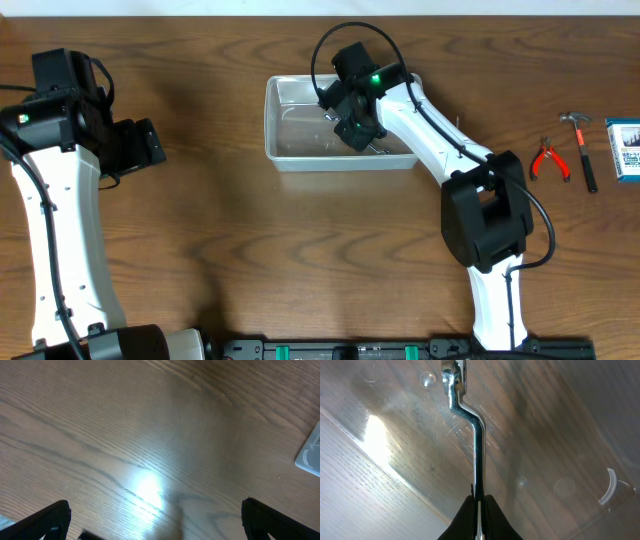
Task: Pack container
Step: 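Carry the wrench left and lower it into the container, then open the right gripper to release the wrench and lift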
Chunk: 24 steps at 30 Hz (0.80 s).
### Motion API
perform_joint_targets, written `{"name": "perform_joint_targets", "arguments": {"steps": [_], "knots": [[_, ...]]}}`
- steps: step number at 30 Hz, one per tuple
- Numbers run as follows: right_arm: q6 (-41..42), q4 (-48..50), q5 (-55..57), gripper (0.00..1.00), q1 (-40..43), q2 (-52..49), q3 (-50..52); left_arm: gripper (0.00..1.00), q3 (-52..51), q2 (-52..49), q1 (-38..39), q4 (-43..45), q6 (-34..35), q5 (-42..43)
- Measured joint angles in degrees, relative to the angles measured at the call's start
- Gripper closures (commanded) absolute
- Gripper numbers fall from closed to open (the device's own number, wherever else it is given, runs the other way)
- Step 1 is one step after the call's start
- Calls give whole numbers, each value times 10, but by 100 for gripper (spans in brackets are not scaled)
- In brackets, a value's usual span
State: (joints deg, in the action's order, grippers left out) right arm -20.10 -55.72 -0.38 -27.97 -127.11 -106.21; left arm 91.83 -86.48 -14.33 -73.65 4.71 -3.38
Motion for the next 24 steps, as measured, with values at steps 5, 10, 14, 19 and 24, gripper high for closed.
{"name": "perform_joint_targets", "arguments": {"steps": [5,10,14,19,24], "knots": [[0,3,-2,94,0,0,0,2,0,0,0,-7,0,0],[0,3,-5,94,0,-2,0,2,0,0,0,-7,0,0],[0,3,-8,93,0,-16,0,2,0,0,0,-7,0,0],[0,2,-12,93,0,-45,0,2,0,0,0,-7,0,0],[2,5,-13,87,0,-45,2,2,0,0,0,-7,0,0]]}}
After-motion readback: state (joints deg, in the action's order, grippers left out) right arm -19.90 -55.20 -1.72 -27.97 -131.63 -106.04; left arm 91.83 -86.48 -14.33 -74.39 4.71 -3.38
